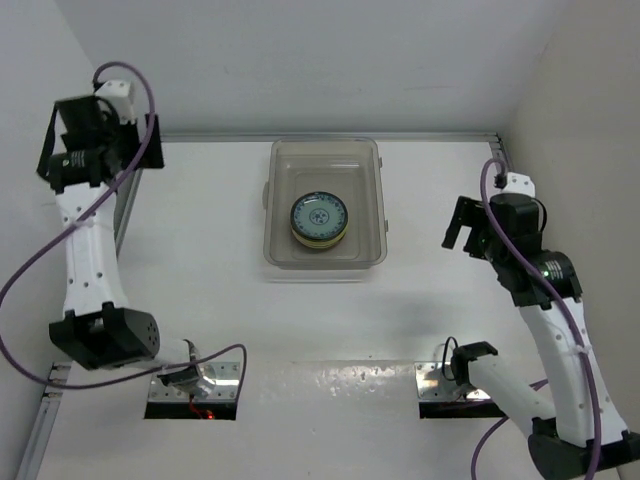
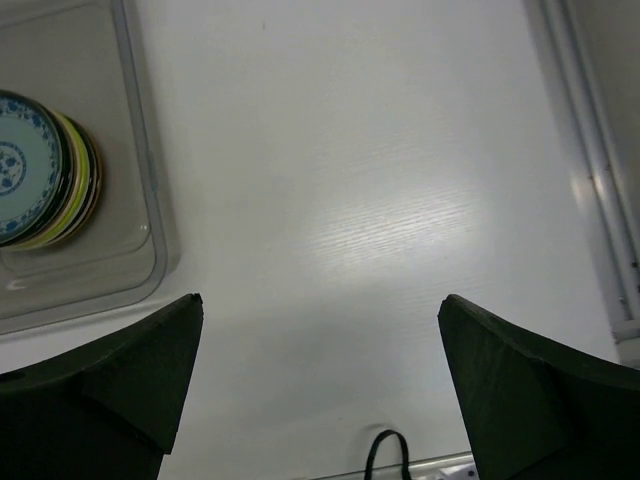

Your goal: Place the plates into the plastic bin on the countertop

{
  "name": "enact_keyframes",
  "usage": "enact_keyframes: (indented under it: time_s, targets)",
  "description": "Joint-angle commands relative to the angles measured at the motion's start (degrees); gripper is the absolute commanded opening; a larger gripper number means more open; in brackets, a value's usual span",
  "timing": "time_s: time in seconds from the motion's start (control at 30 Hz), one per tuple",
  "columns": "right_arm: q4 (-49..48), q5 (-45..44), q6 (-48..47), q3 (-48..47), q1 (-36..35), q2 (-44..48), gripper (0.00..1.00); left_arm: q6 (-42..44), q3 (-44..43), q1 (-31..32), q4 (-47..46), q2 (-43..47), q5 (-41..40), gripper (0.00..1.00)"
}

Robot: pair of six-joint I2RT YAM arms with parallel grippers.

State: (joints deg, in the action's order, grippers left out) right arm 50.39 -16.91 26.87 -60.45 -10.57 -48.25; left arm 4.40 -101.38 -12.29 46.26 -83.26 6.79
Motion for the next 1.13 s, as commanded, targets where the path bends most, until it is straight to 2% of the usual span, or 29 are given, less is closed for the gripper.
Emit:
enact_keyframes:
  time_s: [0.0,0.07,0.2,0.37,0.6,1.1]
  targets:
    - [4.17,-7.25,-3.75,-6.08,0.46,0.79,1.0,4.12,9.17,-4.92,4.45,3.01,-1.17,1.0]
    - [4.97,-9.27,-4.98,-7.4,0.28,1.05,1.0,4.12,14.25,-8.78,4.45,5.55,1.37,1.0]
    - [5.07,-9.2,-6.74,-6.7,0.28,2.72,1.0,3.07,19.38,-11.08,4.45,7.32,4.81,1.0]
    - [3.32,-6.39,-7.36,-3.9,0.37,6.23,1.0,0.26,20.0,-11.61,4.45,7.33,9.2,1.0]
    - [2.25,-6.3,-8.85,-1.17,0.37,10.19,1.0,0.25,21.05,-11.61,3.93,7.33,10.0,1.0]
    - [-0.82,-12.62,-7.8,0.68,0.29,11.07,1.0,0.25,21.58,-11.61,3.93,6.8,10.0,1.0]
